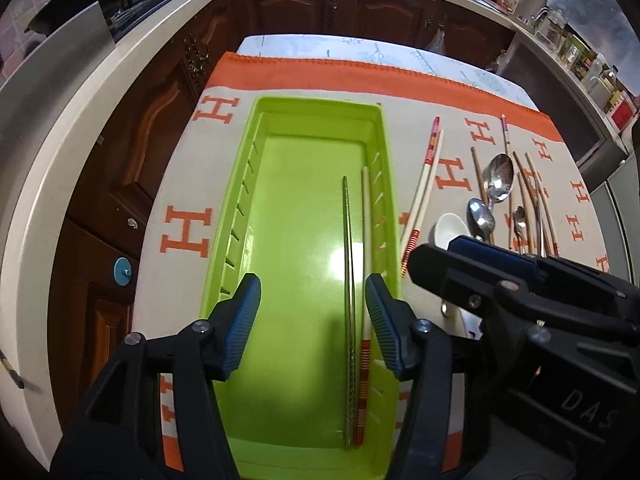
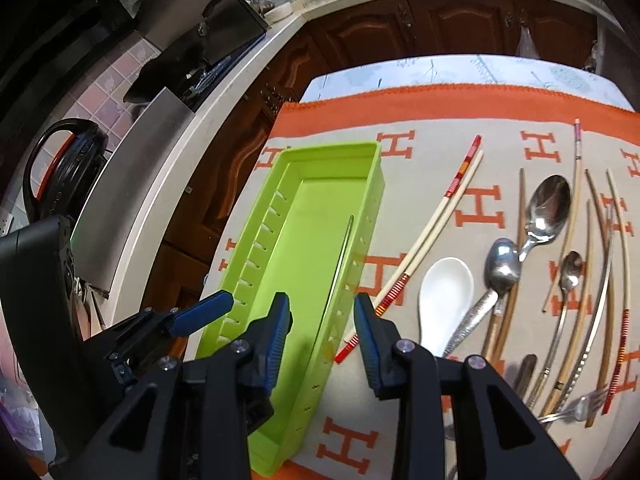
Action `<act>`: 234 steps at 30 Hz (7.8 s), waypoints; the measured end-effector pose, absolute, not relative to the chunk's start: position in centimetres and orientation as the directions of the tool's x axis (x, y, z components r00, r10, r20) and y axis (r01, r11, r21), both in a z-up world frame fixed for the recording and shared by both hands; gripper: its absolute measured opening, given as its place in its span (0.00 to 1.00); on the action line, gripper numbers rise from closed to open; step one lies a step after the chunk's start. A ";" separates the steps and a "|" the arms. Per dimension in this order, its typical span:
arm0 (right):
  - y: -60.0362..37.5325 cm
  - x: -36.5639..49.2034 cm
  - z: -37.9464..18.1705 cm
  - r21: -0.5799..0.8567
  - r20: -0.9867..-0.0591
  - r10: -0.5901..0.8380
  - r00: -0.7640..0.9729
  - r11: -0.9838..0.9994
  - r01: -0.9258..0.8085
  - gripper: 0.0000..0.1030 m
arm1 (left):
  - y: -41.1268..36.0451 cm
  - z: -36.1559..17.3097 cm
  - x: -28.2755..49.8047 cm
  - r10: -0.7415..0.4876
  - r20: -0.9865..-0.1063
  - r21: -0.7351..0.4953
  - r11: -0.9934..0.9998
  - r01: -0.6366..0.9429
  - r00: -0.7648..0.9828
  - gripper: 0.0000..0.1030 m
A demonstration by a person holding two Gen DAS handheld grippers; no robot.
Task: Organize utensils
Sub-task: 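Lower both held chopsticks into the green tray and open both tools, then grasp a red-tipped wooden chopstick from the pile with the right tool, then grasp a brown wooden chopstick with the left tool while the right tool holds its chopstick, then carry both chopsticks into the green tray and release them, then grasp a red-striped chopstick with the left tool while the right tool grasps a metal chopstick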
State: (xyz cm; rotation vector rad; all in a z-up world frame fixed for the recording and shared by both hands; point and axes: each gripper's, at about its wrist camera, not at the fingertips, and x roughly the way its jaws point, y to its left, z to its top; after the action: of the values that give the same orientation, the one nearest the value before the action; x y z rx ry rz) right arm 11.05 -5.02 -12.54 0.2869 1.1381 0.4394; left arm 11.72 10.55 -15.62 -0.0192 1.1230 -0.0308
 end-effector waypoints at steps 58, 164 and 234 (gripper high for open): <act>-30.2 9.1 -18.6 0.287 -0.907 0.233 0.352 0.951 0.111 0.05 | -16.5 -19.5 14.0 -0.295 -0.936 -0.195 0.887 0.418 0.190 0.24; -5.1 11.3 -16.4 0.640 -0.758 0.616 0.213 0.767 0.058 0.05 | 13.9 -16.0 10.5 0.044 -0.876 0.048 0.999 -0.004 0.480 0.04; -24.4 13.4 -19.2 0.376 -0.915 0.314 0.252 0.891 0.255 0.08 | -1.2 -16.2 23.6 -0.103 -0.960 -0.026 0.959 0.282 0.262 0.20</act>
State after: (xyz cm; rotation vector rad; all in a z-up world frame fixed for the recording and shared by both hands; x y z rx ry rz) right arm 13.35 -24.36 -19.23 0.5079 1.3330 0.0427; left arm 23.65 -1.19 -16.22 0.1613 1.2810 -0.2621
